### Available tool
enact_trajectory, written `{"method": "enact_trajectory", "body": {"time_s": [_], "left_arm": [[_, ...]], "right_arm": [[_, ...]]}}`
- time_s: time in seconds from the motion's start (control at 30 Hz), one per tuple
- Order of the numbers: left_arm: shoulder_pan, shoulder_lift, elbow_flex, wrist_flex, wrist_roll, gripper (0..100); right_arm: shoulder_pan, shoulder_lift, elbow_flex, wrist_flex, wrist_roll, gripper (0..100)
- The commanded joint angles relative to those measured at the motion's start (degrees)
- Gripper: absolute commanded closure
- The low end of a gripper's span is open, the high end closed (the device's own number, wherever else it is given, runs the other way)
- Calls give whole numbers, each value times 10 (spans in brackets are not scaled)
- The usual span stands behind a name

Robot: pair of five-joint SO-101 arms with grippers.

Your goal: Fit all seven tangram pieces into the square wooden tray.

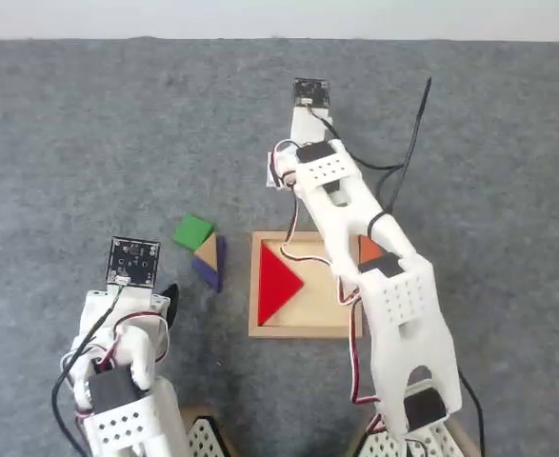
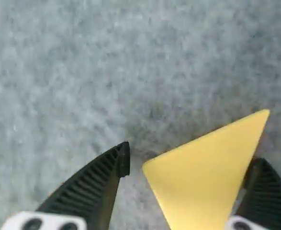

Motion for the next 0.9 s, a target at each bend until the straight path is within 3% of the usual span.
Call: {"method": "enact_trajectory", "body": {"time_s": [0.0, 0.43, 0.73, 0.87], "left_arm": [[0, 3, -4, -2, -6, 719], [0, 3, -4, -2, -6, 719], [0, 3, -4, -2, -6, 719], [0, 3, -4, -2, -6, 719]], "right_arm": [[20, 4, -22, 19, -18, 637], [18, 4, -61, 125, -13, 638], [23, 5, -62, 133, -14, 641], [33, 0, -62, 152, -14, 753]]}}
